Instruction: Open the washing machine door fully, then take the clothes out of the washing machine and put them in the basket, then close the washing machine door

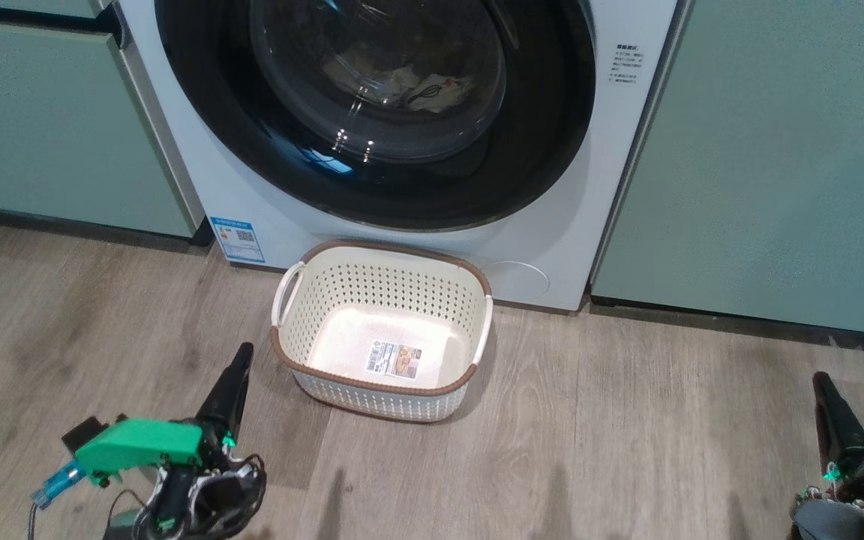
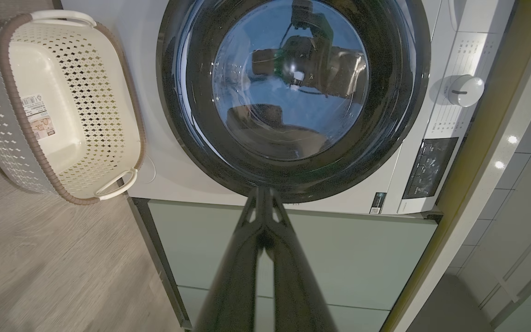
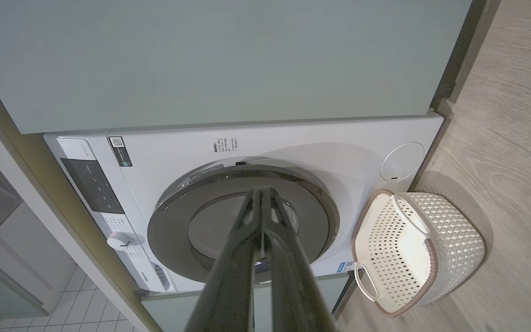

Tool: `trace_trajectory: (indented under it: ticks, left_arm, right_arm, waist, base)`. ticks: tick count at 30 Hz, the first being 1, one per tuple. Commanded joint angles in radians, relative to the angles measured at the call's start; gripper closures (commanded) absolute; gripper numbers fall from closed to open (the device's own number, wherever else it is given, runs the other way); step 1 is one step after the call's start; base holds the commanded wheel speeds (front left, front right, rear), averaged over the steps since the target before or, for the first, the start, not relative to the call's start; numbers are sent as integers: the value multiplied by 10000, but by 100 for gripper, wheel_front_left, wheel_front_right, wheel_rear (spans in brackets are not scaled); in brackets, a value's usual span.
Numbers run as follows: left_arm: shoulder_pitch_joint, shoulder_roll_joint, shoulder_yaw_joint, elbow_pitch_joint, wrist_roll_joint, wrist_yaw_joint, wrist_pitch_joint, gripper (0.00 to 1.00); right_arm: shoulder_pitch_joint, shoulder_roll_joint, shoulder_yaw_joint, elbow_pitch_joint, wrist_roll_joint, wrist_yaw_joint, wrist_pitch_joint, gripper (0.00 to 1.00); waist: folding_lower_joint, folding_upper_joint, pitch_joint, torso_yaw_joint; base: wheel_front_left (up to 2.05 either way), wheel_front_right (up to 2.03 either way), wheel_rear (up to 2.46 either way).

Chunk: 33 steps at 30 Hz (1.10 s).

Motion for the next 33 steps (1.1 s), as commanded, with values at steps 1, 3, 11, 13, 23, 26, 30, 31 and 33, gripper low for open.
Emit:
trace_trajectory:
  ticks: [1,3,11,13,23,26,30,31,33]
  left_arm:
    - [-245,77,334,-359,-55,-16,59,100]
    - [-245,77,334,-359,-55,-16,59,100]
    - [-245,77,334,-359,-55,-16,59,100]
    - [-245,77,334,-359,-55,-16,59,100]
    - [-245,77,334,-359,-55,-16,59,100]
    - [-245,77,334,-359,-55,-16,59,100]
    - [-245,77,334,-359,-55,-16,59,100]
    - [-245,77,334,-359,-55,-16,59,100]
    - [-245,77,334,-359,-55,-16,59,100]
  right_arm:
    - [-546,-183,160,-365,75,35,52,100]
    - [-546,-183,160,-365,75,35,52,100]
    - [-546,-183,160,-365,75,35,52,100]
    - [-546,-183,160,-365,75,35,52,100]
    - [-546,-183,160,-365,75,35,52,100]
    - [-546,-183,160,-365,75,35,52,100]
    - [-546,-183,160,-365,75,35,52,100]
    - [-546,-183,160,-365,75,35,52,100]
    - [-546,-183,160,-365,75,35,52,100]
  waist:
    - [0,0,0,0]
    - [0,0,0,0]
    - [0,0,0,0]
    - [0,0,0,0]
    - [0,0,0,0]
    - [0,0,0,0]
    - [0,0,0,0]
    - [0,0,0,0]
    - [0,0,0,0]
  base:
    - [0,0,0]
    - [0,0,0]
    - [0,0,0]
    - [0,0,0]
    - [0,0,0]
    - [0,0,0]
    - [0,0,0]
    - [0,0,0]
    - [0,0,0]
